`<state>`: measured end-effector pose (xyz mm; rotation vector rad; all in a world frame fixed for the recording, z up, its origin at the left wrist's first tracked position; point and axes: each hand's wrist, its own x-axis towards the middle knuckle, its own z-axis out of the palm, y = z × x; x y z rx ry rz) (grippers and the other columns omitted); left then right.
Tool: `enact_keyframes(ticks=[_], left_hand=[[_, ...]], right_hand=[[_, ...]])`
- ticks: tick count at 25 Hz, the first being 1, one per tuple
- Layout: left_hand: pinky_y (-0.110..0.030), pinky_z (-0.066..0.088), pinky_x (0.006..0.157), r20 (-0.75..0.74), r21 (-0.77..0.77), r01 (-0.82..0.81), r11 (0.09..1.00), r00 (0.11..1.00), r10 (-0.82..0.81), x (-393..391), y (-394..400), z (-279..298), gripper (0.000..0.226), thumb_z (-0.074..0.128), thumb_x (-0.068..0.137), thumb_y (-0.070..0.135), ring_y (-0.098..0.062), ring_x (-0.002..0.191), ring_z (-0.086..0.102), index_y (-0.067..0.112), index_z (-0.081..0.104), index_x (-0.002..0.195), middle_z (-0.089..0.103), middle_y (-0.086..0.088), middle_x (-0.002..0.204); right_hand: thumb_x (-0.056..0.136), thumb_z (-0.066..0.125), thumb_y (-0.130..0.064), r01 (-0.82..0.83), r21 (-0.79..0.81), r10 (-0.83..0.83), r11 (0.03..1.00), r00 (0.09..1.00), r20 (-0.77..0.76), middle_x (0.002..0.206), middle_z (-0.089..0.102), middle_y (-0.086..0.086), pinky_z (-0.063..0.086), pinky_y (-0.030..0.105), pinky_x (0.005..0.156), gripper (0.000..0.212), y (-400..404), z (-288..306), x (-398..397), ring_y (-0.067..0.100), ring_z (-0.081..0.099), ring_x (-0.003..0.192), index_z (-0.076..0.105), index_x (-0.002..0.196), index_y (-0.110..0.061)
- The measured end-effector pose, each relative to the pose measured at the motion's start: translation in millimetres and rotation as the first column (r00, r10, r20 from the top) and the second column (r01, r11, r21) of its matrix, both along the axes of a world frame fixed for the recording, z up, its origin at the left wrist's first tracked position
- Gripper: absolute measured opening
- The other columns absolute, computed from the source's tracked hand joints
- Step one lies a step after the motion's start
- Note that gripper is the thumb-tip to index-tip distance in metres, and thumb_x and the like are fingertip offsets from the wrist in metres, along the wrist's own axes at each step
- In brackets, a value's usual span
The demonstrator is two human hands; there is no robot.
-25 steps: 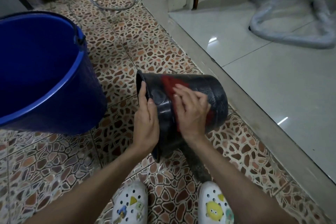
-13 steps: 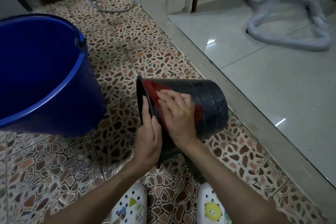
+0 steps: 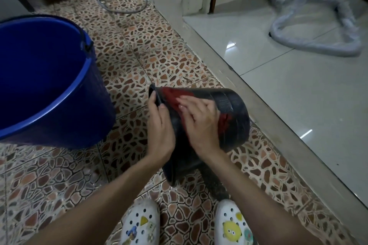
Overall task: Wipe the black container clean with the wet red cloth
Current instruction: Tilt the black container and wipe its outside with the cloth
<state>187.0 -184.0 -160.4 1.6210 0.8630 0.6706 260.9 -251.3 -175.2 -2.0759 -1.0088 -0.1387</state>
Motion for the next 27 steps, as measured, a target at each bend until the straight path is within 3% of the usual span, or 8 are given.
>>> enact_keyframes(ticks=[3, 6, 9, 12, 14, 20, 23, 27], left_hand=[[-0.007, 0.048, 0.071, -0.002, 0.009, 0.016, 1.000, 1.000, -0.016, -3, -6, -2, 0.045, 0.026, 0.105, 0.020, 0.021, 0.078, 0.055, 0.020, 0.021, 0.150, 0.059, 0.035, 0.084], [-0.003, 0.043, 0.065, 0.009, 0.118, 0.054, 0.992, 0.998, -0.055, -5, -10, -4, 0.047, 0.028, 0.105, 0.014, 0.024, 0.074, 0.052, 0.017, 0.019, 0.151, 0.056, 0.036, 0.075], [0.001, 0.038, 0.067, -0.014, 0.168, 0.125, 0.978, 0.992, -0.124, -11, -13, -16, 0.052, 0.026, 0.104, 0.013, 0.020, 0.070, 0.052, 0.018, 0.010, 0.153, 0.052, 0.045, 0.072], [-0.006, 0.038, 0.078, -0.019, 0.193, 0.141, 0.971, 0.990, -0.139, -23, -19, -26, 0.053, 0.024, 0.102, 0.018, 0.005, 0.082, 0.060, 0.014, 0.010, 0.153, 0.062, 0.028, 0.088], [-0.003, 0.038, 0.082, -0.017, 0.198, 0.171, 0.965, 0.985, -0.171, -27, -19, -30, 0.055, 0.024, 0.101, 0.020, 0.021, 0.092, 0.054, 0.013, 0.010, 0.153, 0.051, 0.048, 0.099], [-0.018, 0.044, 0.099, 0.007, 0.165, 0.318, 0.934, 0.946, -0.323, -45, -27, -31, 0.055, 0.030, 0.100, 0.029, 0.019, 0.123, 0.039, 0.023, 0.004, 0.148, 0.030, 0.050, 0.132], [-0.023, 0.050, 0.085, 0.055, 0.048, 0.201, 0.978, 0.978, -0.204, -29, -12, -15, 0.049, 0.035, 0.097, 0.037, 0.012, 0.107, 0.055, 0.034, 0.015, 0.141, 0.049, 0.028, 0.120], [-0.008, 0.046, 0.081, 0.010, 0.132, 0.076, 0.988, 0.997, -0.078, -2, 1, -8, 0.048, 0.027, 0.104, 0.021, 0.016, 0.093, 0.055, 0.022, 0.018, 0.151, 0.054, 0.031, 0.101]], right_hand=[[0.098, 0.042, -0.033, 0.270, -0.062, -0.273, 0.961, 0.961, -0.041, 0.118, 0.061, -0.013, 0.032, 0.034, 0.090, 0.031, -26, -25, 59, 0.014, 0.046, 0.109, 0.065, 0.116, -0.024], [0.099, 0.042, -0.021, 0.532, -0.240, -0.578, 0.812, 0.791, -0.201, 0.115, 0.065, 0.014, 0.034, 0.035, 0.091, 0.030, -63, -31, 127, 0.035, 0.051, 0.107, 0.067, 0.111, -0.010], [0.099, 0.045, -0.022, 0.481, -0.090, -0.485, 0.872, 0.826, -0.288, 0.118, 0.060, 0.004, 0.033, 0.022, 0.090, 0.026, -36, -3, 91, 0.026, 0.049, 0.112, 0.065, 0.115, -0.016], [0.098, 0.046, -0.023, 0.046, 0.090, -0.038, 0.995, 0.995, -0.092, 0.115, 0.060, -0.007, 0.037, 0.023, 0.090, 0.026, 6, 9, -2, 0.014, 0.046, 0.106, 0.065, 0.115, -0.019], [0.097, 0.045, -0.027, -0.013, 0.008, 0.013, 1.000, 0.996, 0.087, 0.116, 0.063, -0.005, 0.034, 0.027, 0.084, 0.029, 7, -5, -10, 0.015, 0.046, 0.102, 0.066, 0.116, -0.019], [0.100, 0.040, -0.024, 0.524, -0.266, -0.578, 0.809, 0.791, -0.200, 0.117, 0.063, 0.010, 0.035, 0.034, 0.092, 0.031, -72, -34, 132, 0.031, 0.050, 0.107, 0.066, 0.112, -0.013], [0.097, 0.047, -0.022, 0.333, -0.055, -0.335, 0.941, 0.904, -0.264, 0.121, 0.061, -0.002, 0.035, 0.026, 0.096, 0.025, -43, -7, 84, 0.018, 0.050, 0.113, 0.065, 0.115, -0.020], [0.096, 0.050, -0.028, -0.111, -0.020, 0.111, 0.994, 0.994, 0.006, 0.125, 0.060, -0.016, 0.030, 0.025, 0.088, 0.028, -10, -6, -1, 0.007, 0.044, 0.105, 0.063, 0.120, -0.029]])
